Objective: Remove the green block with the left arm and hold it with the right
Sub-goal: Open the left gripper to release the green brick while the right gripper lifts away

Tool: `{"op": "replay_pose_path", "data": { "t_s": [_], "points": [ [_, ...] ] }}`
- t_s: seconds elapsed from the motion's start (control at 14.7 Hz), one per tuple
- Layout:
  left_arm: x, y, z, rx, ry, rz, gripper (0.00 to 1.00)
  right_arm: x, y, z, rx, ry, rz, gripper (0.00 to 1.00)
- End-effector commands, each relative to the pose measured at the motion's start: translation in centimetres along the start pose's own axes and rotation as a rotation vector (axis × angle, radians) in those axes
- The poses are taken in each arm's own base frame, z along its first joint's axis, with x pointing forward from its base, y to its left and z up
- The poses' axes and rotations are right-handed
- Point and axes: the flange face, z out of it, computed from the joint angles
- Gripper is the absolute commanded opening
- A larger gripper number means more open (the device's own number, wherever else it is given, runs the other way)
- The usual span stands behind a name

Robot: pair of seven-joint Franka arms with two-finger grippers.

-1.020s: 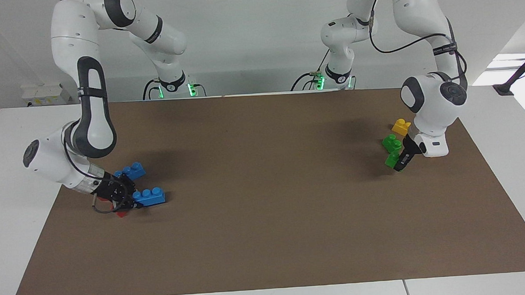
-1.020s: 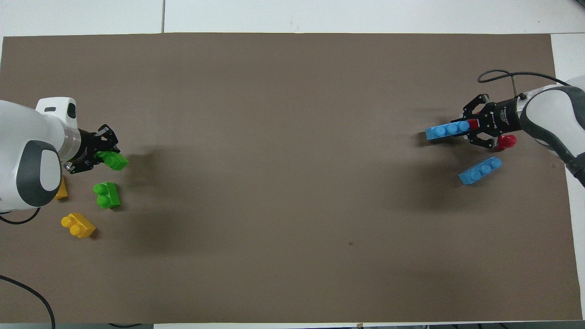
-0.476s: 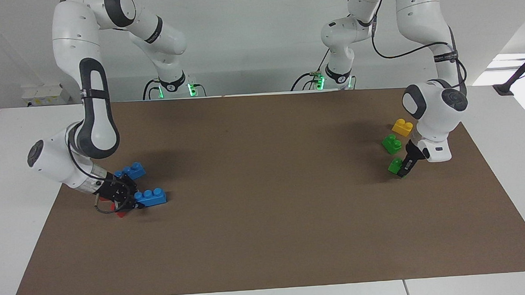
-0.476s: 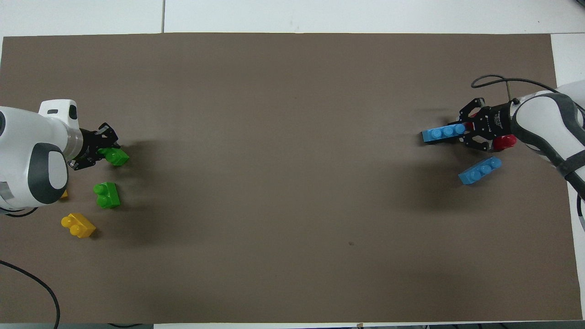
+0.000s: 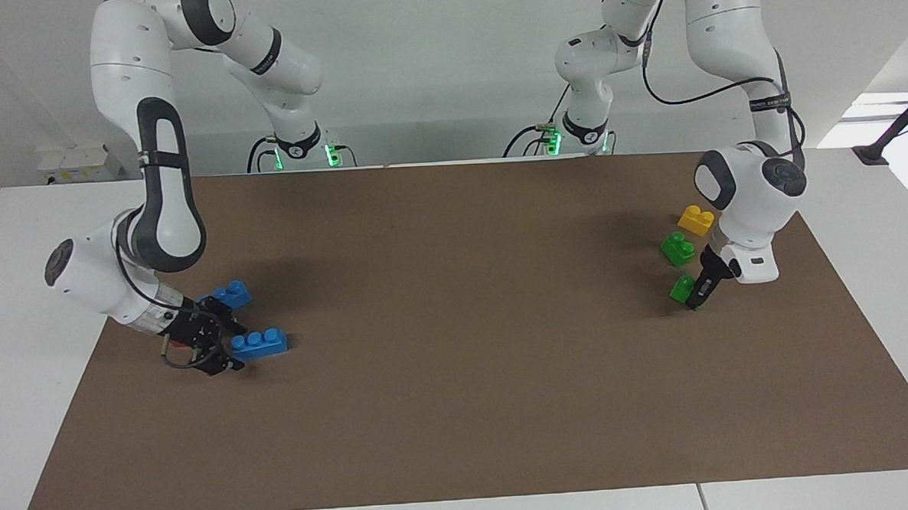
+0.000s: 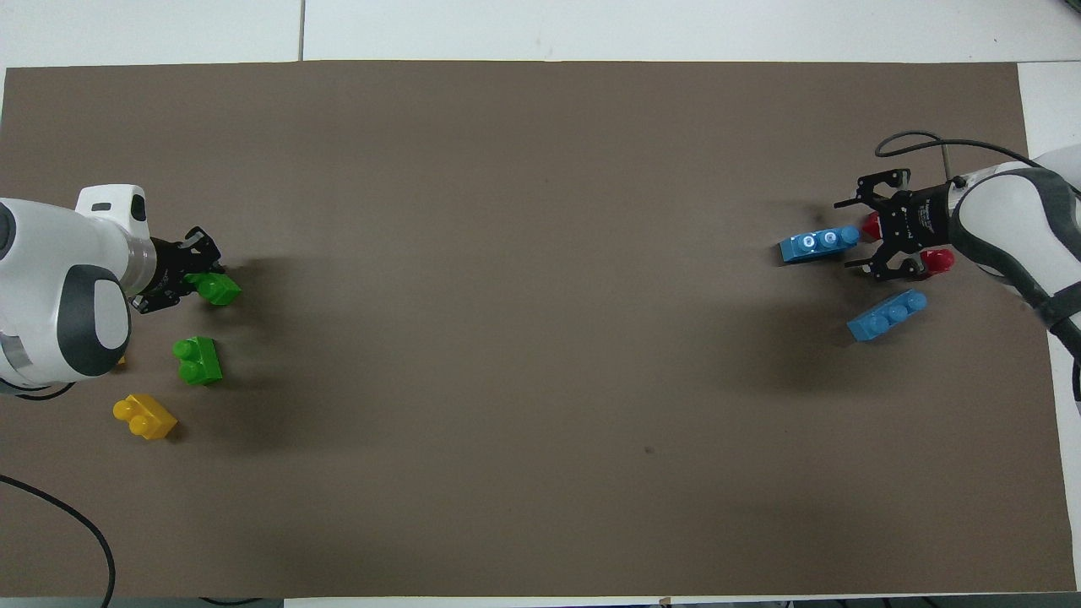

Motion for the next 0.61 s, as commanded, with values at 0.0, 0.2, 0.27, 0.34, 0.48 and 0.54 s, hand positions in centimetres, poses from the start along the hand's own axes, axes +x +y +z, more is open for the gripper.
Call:
{"op": "replay_pose_path", "data": {
  "t_s": [0.0,0.2,0.27,0.34,0.48,0.54],
  "points": [
    [0.1,-0.1,1.6,-0.03,0.016,0.008,0.0,-2.1,-0.6,-3.5,0.008,0.01,-0.012,0.95],
    [0.2,0.0,1.6,-0.032,0.02,0.018,0.45,-4.4,-1.3,-6.7,0.034,0.038,-0.054,0.97],
    [0.3,-0.2,1.5,-0.032,0.022,0.015,0.99,-5.5,-1.7,-8.0,0.043,0.047,-0.076,0.97],
    [0.4,-0.4,1.5,-0.029,0.019,0.015,1.0,-6.7,-2.1,-9.2,0.049,0.057,-0.104,0.97],
    [0.4,-0.5,1.5,-0.024,0.012,0.014,1.0,-11.0,-3.2,-10.9,0.028,0.093,-0.203,1.0],
    [0.4,-0.5,1.4,-0.022,0.01,0.014,1.0,-12.4,-3.5,-11.8,0.013,0.129,-0.248,1.0]
  ]
}}
